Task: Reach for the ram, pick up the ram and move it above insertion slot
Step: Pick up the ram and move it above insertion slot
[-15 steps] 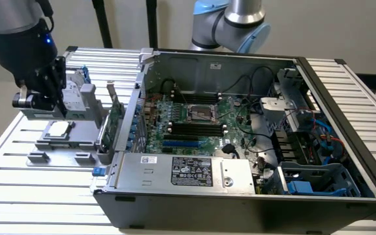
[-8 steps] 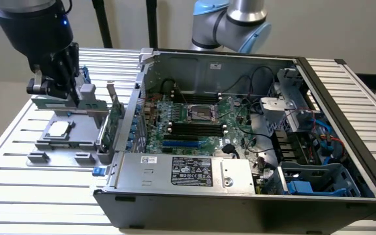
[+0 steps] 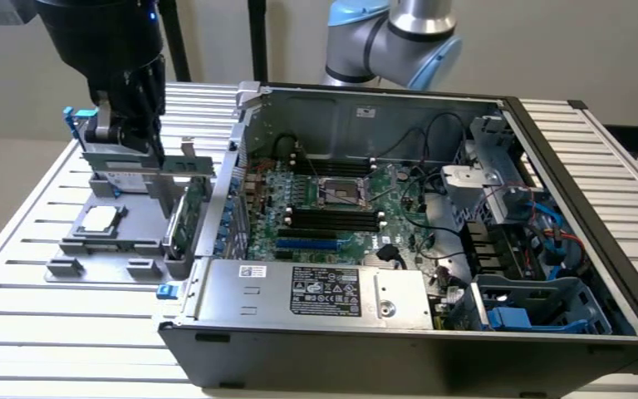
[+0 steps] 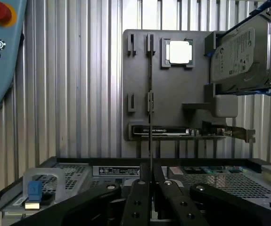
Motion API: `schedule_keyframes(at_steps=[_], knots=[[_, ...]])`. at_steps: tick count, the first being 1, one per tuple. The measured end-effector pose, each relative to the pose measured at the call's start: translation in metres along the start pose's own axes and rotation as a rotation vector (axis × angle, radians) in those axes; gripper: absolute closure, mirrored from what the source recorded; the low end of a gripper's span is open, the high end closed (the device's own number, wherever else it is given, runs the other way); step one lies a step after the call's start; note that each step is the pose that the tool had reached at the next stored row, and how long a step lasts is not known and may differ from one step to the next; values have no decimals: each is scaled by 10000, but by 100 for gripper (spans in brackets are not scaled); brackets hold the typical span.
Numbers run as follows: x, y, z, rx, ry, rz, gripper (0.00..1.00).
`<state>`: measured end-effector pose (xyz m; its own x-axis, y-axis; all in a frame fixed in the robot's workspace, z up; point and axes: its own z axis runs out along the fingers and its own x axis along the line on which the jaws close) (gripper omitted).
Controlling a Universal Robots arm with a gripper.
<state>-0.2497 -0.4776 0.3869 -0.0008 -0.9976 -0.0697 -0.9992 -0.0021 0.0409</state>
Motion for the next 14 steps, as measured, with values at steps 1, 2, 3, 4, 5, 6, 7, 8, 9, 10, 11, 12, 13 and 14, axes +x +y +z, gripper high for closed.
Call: schedule_keyframes(at_steps=[1,2,3,4,5,6,7,8,9,10,11,12,13,14], knots=[[0,-45,-7,0,-29,-1,87],[0,-90,-12,-1,-54,-3,87],[-1,-137,-16,-1,-79,-3,87],[-1,-182,-19,-1,-100,-4,87],[-1,-227,-22,-1,-119,-6,87],[-1,-272,-24,-1,-137,-9,87],[-1,-317,-26,-1,-154,-10,87],[-1,-362,-28,-1,-171,-12,87],[-1,-409,-31,-1,-188,-14,87],[-1,-455,-33,-2,-202,-16,87],[-1,-499,-35,-2,-215,-19,87],[-1,-544,-36,-2,-227,-21,87],[-1,-589,-38,-2,-239,-24,87],[-1,-634,-40,-2,-249,-26,87]])
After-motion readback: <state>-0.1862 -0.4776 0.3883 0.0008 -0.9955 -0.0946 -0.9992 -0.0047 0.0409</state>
